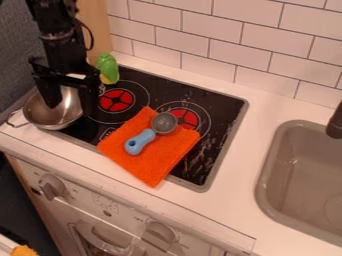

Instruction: Move the silver bowl to the top of the right burner

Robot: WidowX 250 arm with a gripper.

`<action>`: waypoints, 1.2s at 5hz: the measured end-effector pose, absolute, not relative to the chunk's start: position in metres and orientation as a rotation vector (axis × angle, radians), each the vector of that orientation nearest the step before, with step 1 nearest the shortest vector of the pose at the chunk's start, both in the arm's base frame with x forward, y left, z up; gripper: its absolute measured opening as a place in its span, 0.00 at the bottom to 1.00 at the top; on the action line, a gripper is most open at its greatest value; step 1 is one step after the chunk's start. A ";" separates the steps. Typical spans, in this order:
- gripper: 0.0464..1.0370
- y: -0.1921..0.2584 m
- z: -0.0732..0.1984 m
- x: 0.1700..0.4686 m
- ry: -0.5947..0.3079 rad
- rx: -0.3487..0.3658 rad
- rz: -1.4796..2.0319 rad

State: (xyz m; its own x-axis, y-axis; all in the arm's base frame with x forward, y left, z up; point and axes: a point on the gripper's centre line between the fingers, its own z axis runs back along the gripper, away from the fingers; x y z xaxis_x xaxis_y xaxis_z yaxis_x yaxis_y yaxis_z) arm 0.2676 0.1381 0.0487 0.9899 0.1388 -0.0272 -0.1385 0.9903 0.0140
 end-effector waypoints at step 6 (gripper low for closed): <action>0.19 0.122 0.016 0.272 0.119 0.072 0.133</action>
State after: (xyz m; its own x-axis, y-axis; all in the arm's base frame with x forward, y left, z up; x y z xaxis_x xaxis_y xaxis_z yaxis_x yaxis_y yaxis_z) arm 0.2725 0.1217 0.0164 0.9841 0.1368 -0.1135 -0.1283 0.9886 0.0793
